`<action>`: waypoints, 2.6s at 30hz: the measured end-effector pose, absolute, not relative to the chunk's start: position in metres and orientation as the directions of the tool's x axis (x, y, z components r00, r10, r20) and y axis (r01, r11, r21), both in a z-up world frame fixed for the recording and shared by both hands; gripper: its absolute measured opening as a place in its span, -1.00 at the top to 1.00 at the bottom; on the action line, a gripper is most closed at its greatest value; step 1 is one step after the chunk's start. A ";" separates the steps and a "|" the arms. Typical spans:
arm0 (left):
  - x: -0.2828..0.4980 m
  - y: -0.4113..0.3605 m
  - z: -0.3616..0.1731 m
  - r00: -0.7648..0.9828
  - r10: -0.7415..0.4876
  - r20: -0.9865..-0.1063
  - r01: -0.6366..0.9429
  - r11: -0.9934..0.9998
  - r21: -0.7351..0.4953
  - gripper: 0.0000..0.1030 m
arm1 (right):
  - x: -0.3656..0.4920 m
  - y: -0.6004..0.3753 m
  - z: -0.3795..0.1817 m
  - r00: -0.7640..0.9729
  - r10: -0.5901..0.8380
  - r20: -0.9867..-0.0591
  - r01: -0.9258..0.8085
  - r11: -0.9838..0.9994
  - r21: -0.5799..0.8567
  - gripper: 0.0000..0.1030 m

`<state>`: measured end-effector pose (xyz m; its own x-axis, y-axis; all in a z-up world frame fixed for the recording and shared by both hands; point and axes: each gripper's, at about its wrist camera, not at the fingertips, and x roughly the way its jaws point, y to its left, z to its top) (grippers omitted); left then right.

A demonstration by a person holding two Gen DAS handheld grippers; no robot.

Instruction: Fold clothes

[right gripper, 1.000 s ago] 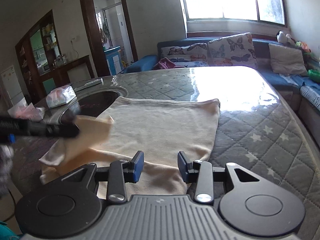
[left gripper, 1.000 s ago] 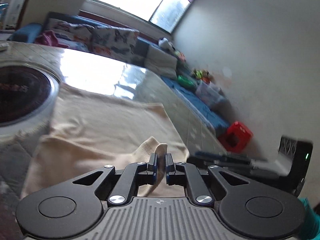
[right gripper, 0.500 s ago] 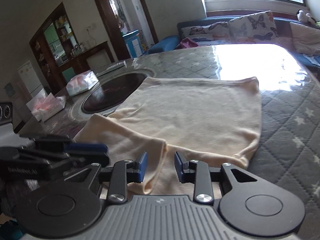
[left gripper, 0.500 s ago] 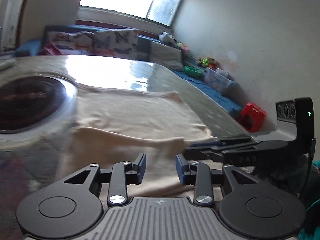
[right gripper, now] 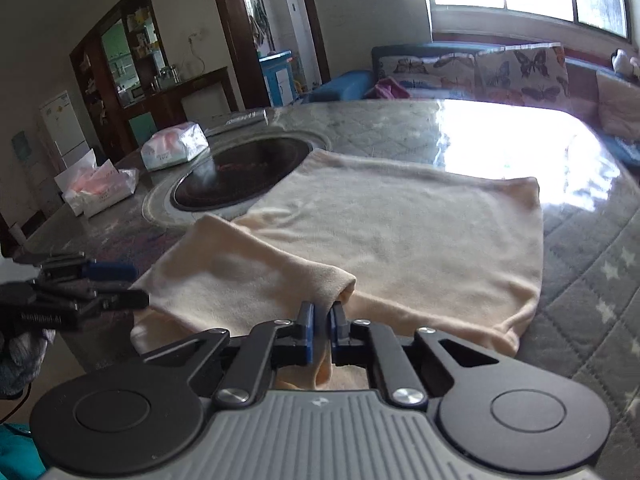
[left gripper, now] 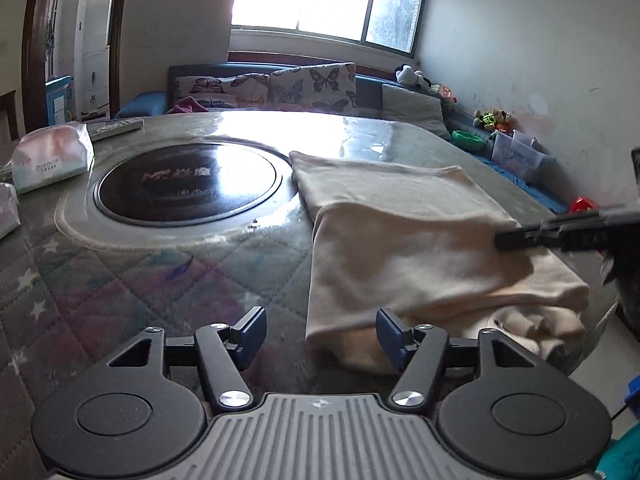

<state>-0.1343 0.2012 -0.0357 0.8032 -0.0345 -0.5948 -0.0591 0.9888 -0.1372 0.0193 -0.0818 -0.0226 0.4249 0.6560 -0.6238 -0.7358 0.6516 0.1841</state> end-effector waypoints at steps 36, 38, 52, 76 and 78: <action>-0.110 0.206 0.000 0.846 -0.065 -0.529 0.050 0.998 -0.043 -0.08 | 0.025 -0.129 -0.006 0.581 0.546 -0.603 -0.631 0.771 0.089 0.72; -0.093 0.196 -0.003 0.844 -0.102 -0.527 0.081 0.995 -0.063 0.15 | 0.027 -0.120 -0.011 0.571 0.559 -0.601 -0.645 0.759 0.093 0.72; -0.052 0.174 -0.028 0.818 -0.160 -0.553 0.152 0.987 -0.061 0.49 | 0.023 -0.121 -0.028 0.547 0.572 -0.612 -0.672 0.736 0.087 0.73; -0.140 0.130 -0.027 0.778 -0.228 -0.585 0.410 0.890 0.199 0.10 | -0.013 -0.132 -0.033 0.513 0.572 -0.640 -0.713 0.699 0.052 0.72; -0.145 0.121 -0.032 0.780 -0.245 -0.576 0.444 0.866 0.232 0.10 | -0.013 -0.132 -0.034 0.512 0.569 -0.643 -0.712 0.700 0.052 0.72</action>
